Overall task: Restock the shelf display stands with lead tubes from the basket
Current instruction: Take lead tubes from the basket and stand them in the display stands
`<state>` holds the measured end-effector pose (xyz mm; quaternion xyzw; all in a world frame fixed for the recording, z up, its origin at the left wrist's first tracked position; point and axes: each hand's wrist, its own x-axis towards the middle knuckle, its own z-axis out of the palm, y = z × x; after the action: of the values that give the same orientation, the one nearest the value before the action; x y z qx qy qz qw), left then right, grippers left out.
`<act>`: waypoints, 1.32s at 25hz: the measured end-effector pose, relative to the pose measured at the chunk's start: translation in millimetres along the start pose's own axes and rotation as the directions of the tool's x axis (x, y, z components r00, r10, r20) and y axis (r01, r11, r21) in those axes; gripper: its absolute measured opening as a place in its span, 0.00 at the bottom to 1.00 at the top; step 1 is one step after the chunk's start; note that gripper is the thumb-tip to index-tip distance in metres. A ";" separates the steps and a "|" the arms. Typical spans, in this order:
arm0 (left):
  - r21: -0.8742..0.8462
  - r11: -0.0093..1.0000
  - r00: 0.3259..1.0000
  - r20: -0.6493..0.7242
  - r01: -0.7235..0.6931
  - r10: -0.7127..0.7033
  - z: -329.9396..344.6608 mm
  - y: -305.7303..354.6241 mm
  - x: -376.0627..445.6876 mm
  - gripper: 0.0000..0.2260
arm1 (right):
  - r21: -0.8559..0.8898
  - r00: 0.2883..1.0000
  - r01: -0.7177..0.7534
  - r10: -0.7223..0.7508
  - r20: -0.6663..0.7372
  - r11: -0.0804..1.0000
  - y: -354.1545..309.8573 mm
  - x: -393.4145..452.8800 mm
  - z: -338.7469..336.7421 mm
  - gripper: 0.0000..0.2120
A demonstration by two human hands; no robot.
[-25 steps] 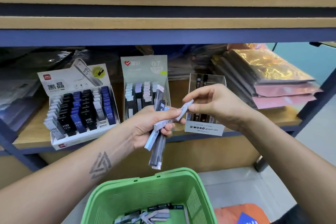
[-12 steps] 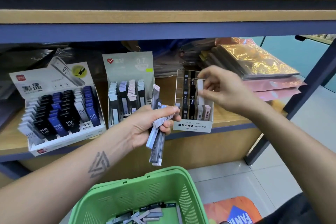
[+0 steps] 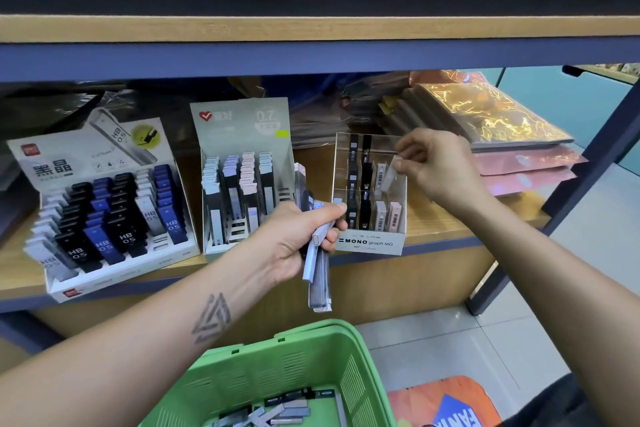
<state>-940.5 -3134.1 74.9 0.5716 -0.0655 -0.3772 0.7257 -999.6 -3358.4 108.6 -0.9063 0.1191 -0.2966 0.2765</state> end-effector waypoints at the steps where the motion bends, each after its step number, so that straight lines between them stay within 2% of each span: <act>1: -0.001 1.000 1.000 -0.001 0.000 0.000 1.4 -0.5 1.2 0.07 | -0.010 1.000 0.003 -0.003 -0.008 1.000 -0.4 0.0 3.8 0.08; 5: -0.018 1.000 1.000 0.006 0.006 -0.006 4.8 -2.0 4.5 0.08 | -0.088 1.000 0.002 -0.001 0.006 0.996 -1.3 2.5 14.6 0.03; 11: -0.021 1.000 1.000 0.010 0.014 -0.014 4.0 -2.3 8.3 0.07 | -0.166 1.000 0.024 -0.022 0.014 0.986 4.0 7.6 20.9 0.03; 15: -0.026 0.999 1.000 0.018 0.020 -0.020 3.7 -1.5 7.5 0.06 | -0.217 0.996 0.082 -0.074 0.047 0.973 6.7 6.0 31.9 0.04; 19: -0.038 0.999 1.000 0.020 0.024 -0.023 3.1 -0.3 5.3 0.07 | -0.407 0.988 0.152 -0.141 0.055 0.901 11.5 4.6 38.1 0.07; 21: -0.045 0.999 1.000 0.018 0.024 -0.023 3.1 0.5 3.7 0.08 | -0.431 0.985 0.170 -0.161 0.059 0.886 5.6 -0.5 37.6 0.09; 23: -0.057 0.998 1.000 0.003 0.024 -0.024 4.4 1.2 2.1 0.08 | -0.333 0.976 0.217 -0.210 0.059 0.917 -11.2 -8.9 30.2 0.09; 24: -0.068 0.997 1.000 -0.010 0.025 -0.026 5.1 1.5 1.6 0.08 | -0.189 0.970 0.240 -0.226 0.093 0.952 -24.0 -15.1 24.1 0.07; 26: -0.084 0.996 0.999 -0.047 0.021 -0.025 5.9 2.4 -1.1 0.08 | 0.206 0.922 0.180 -0.238 0.305 0.962 -53.4 -30.1 11.2 0.04; 27: -0.076 0.997 0.997 -0.073 0.011 -0.017 6.0 2.6 -2.3 0.08 | 0.317 0.874 0.107 -0.241 0.422 0.942 -64.7 -37.2 8.6 0.07; 29: -0.009 1.000 0.990 -0.139 -0.014 0.012 5.7 2.4 -4.5 0.09 | 0.320 0.807 0.068 -0.241 0.540 0.945 -74.3 -48.2 14.4 0.13; 31: 0.040 0.999 0.983 -0.179 -0.019 0.026 5.5 2.2 -6.1 0.08 | 0.246 0.812 0.127 -0.243 0.531 0.961 -76.4 -53.8 26.1 0.14; 33: 0.003 1.000 0.986 -0.168 -0.004 0.004 5.8 2.9 -7.2 0.08 | 0.238 0.834 0.104 -0.215 0.508 0.966 -74.8 -51.5 28.5 0.09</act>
<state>-947.3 -3134.0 81.8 0.6023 -0.0061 -0.3262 0.7286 -1019.4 -3265.3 107.9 -0.9269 -0.0685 -0.0676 0.3628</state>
